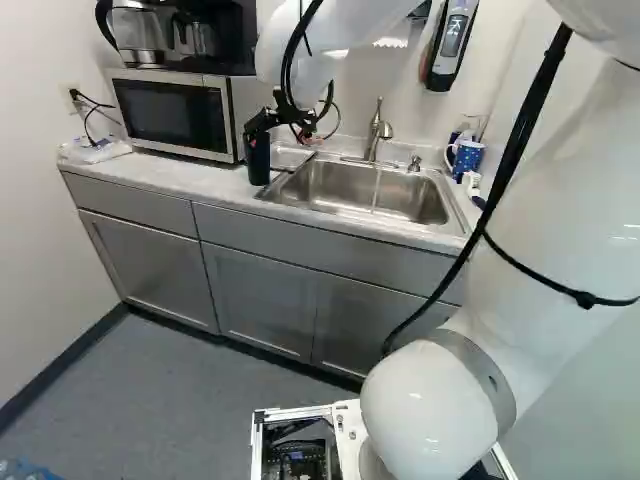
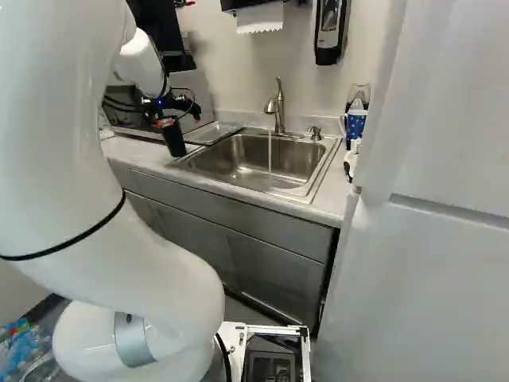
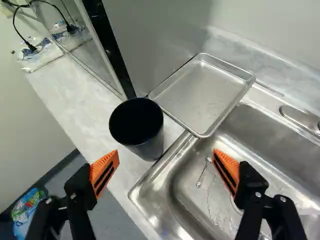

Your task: Rinse the cup and place it in the tray

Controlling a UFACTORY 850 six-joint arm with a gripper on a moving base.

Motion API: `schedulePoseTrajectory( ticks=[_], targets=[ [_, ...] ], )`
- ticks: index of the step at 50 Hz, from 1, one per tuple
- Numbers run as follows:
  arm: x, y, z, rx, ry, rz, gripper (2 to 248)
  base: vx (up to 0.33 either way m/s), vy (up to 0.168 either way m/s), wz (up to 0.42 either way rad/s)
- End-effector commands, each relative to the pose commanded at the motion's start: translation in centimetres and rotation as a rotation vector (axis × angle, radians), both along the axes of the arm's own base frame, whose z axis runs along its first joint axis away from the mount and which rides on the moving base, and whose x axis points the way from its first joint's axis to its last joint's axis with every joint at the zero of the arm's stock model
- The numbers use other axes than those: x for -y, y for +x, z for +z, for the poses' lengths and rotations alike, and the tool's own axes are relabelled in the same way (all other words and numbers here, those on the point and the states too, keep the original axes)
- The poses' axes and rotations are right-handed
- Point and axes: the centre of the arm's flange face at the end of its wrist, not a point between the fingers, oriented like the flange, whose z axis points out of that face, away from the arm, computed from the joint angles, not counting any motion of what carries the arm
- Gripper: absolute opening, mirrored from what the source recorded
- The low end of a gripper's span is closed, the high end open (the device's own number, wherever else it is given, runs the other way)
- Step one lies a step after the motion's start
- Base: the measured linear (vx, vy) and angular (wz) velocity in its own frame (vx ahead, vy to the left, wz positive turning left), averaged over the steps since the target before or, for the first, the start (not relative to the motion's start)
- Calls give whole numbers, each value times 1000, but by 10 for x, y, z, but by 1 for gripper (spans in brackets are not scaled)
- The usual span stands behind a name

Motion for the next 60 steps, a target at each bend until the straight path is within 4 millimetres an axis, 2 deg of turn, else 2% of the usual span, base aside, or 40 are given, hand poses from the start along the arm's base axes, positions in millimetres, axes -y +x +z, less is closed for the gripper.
schedulePoseTrajectory(
  ticks=[20,60],
  targets=[
    [-4,3,-15,72,24,3,247,0,0,0],
    [-23,-11,-48,150,54,44,247,0,0,0]
  ],
)
